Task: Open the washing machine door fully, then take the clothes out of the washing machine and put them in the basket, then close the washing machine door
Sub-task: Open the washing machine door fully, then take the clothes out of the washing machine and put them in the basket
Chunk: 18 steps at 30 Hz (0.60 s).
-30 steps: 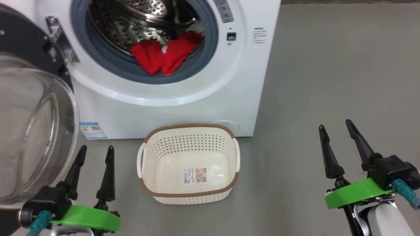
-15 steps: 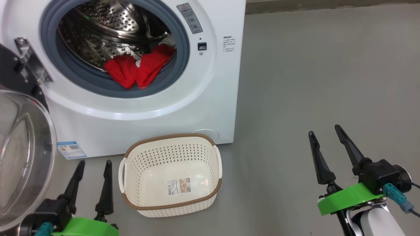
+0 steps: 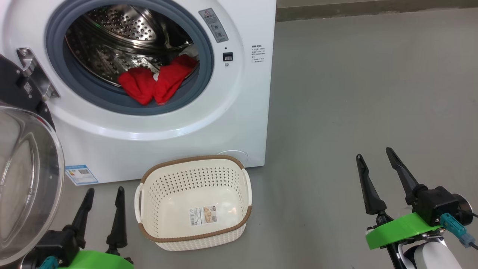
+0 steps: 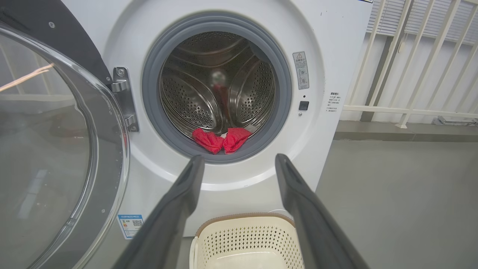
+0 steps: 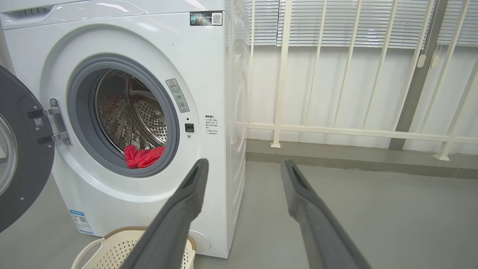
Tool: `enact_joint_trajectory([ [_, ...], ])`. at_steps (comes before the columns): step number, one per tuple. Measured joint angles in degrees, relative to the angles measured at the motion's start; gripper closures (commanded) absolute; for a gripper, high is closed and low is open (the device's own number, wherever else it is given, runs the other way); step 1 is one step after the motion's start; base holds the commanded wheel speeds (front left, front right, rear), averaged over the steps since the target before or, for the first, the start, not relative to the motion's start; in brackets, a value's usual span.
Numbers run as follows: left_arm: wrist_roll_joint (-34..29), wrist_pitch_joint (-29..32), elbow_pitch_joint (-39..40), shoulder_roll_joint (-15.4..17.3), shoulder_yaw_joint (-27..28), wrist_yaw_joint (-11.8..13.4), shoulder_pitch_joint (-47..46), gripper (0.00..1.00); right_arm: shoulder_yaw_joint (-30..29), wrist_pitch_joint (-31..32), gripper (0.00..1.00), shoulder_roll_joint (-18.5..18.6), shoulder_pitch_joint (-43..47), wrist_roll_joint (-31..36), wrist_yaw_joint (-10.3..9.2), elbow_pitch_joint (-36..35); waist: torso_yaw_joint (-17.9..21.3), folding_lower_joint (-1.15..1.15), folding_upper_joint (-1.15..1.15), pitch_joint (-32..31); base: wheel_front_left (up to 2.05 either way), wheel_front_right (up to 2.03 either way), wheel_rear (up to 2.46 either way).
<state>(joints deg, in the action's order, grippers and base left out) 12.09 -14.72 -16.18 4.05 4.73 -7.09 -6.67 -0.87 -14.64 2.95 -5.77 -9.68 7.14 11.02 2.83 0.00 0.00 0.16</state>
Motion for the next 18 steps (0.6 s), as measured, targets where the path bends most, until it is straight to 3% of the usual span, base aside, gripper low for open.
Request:
enact_joint_trajectory([
  [18, 0.3, 0.0, 1.5, 0.4, -0.5, 0.0, 0.9, 0.0, -0.1, 0.0, 0.0, 0.0, 0.0, -0.2, 0.0, 0.1, -0.2, 0.0, 0.0, 0.2, 0.14, -0.14, 0.0],
])
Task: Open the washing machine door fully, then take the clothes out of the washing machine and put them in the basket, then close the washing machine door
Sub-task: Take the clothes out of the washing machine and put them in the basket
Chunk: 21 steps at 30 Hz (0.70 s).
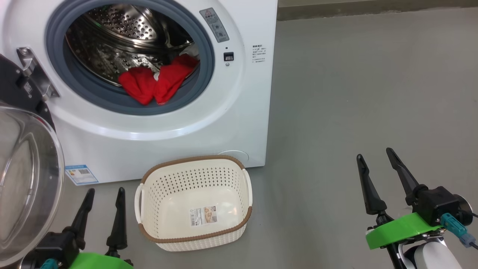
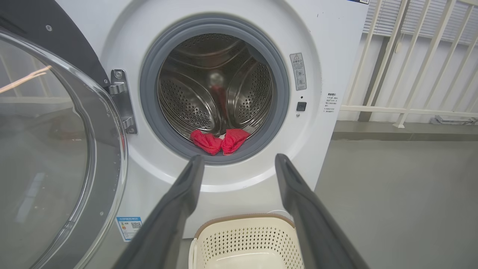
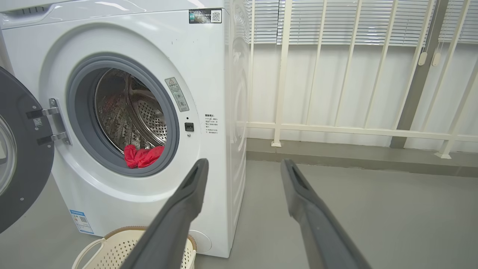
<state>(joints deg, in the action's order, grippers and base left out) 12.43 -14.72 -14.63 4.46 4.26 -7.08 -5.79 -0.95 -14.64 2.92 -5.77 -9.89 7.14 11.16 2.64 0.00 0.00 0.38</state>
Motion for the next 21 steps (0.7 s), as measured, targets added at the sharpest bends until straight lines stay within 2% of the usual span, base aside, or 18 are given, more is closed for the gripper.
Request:
enact_joint_trajectory([
  [6, -0.5, 0.0, -0.1, 0.0, 0.0, 0.0, 0.0, 0.0, 0.2, 0.0, 0.0, 0.0, 0.0, -0.2, 0.0, 0.1, 0.2, 0.0, 0.0, -0.1, 1.12, -1.12, 0.0],
  [16, 0.3, 0.0, -1.1, -0.4, 0.9, 0.0, 0.0, 0.0, 0.9, 0.0, 0.0, 0.0, 0.0, -0.2, 0.0, 0.4, 0.5, 0.0, 0.0, -0.1, 1.96, -1.95, -0.01],
  [21, 0.3, 0.0, -1.4, -0.4, 0.9, 0.0, 0.0, 0.0, 1.1, 0.0, 0.0, 0.0, 0.0, -0.2, -0.01, 0.6, 0.6, 0.0, 0.0, 0.0, 1.42, -1.42, 0.0],
])
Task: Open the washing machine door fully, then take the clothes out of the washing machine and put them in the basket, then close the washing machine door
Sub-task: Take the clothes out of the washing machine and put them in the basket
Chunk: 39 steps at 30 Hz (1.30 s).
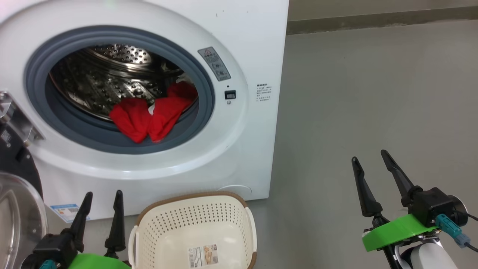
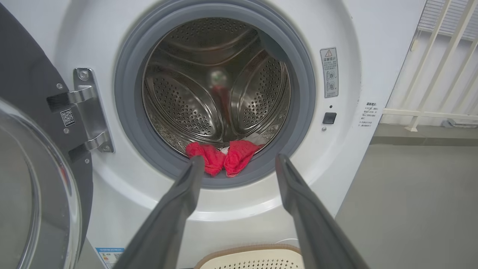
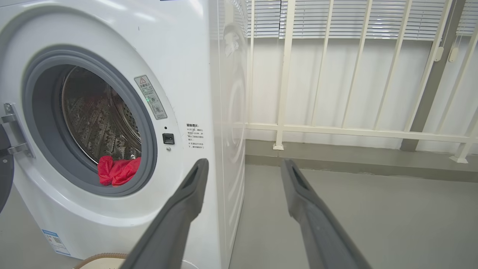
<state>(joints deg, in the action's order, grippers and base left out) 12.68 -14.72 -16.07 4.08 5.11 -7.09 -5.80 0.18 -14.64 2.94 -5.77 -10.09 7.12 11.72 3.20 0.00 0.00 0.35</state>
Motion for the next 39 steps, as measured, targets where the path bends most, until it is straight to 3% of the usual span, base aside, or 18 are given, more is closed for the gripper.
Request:
enact_joint_trajectory([
  [39, -1.9, 0.0, 0.0, -0.6, 1.6, 0.0, 0.0, 0.0, 0.5, 0.0, 0.0, 0.1, 0.0, -0.1, 0.0, 0.0, -0.3, 0.0, 0.0, 0.4, 0.11, -0.11, 0.0],
])
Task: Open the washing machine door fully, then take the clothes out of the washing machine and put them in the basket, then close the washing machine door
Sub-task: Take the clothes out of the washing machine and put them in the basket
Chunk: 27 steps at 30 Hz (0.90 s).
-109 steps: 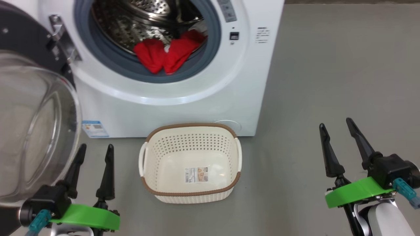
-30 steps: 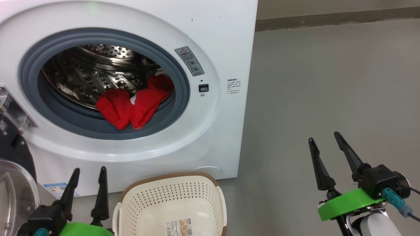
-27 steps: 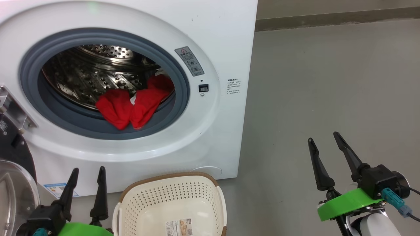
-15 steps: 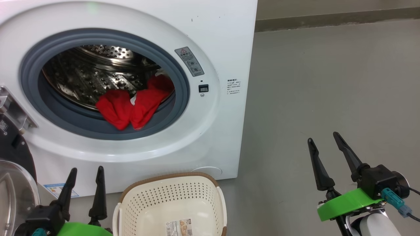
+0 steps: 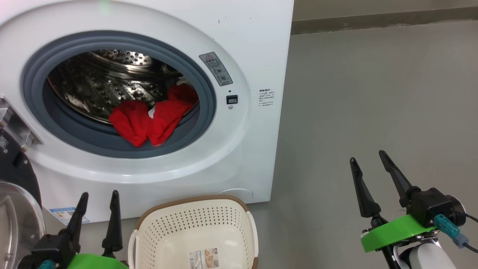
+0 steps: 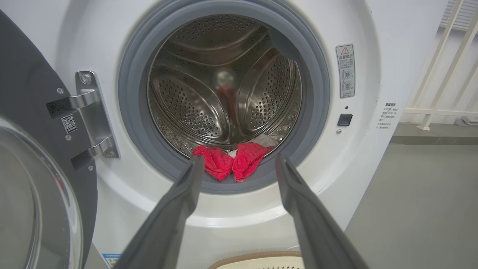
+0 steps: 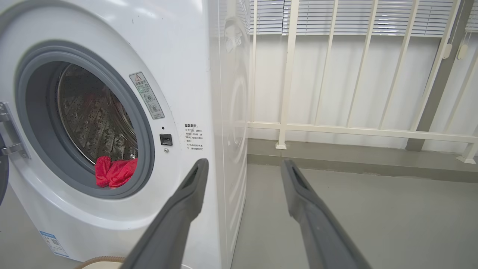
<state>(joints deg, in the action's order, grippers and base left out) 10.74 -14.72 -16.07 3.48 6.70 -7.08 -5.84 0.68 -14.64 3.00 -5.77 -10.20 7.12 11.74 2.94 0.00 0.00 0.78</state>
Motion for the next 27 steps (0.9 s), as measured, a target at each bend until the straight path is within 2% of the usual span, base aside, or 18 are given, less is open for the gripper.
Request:
enact_joint_trajectory([
  [15, -0.2, 0.0, -2.4, -0.5, 0.0, 0.1, -4.0, 0.0, 0.0, 0.0, 0.0, 0.0, -0.3, -0.4, 0.01, -0.3, -1.1, 0.0, 0.0, 3.2, 0.0, 0.0, 0.0],
  [27, -0.3, 0.0, -2.8, -0.9, -0.2, 0.6, -11.7, 0.0, 0.2, 0.0, 0.0, 0.2, -3.6, -0.8, 0.01, -1.5, -2.2, 0.0, 0.0, 9.3, 0.0, 0.0, 0.0],
])
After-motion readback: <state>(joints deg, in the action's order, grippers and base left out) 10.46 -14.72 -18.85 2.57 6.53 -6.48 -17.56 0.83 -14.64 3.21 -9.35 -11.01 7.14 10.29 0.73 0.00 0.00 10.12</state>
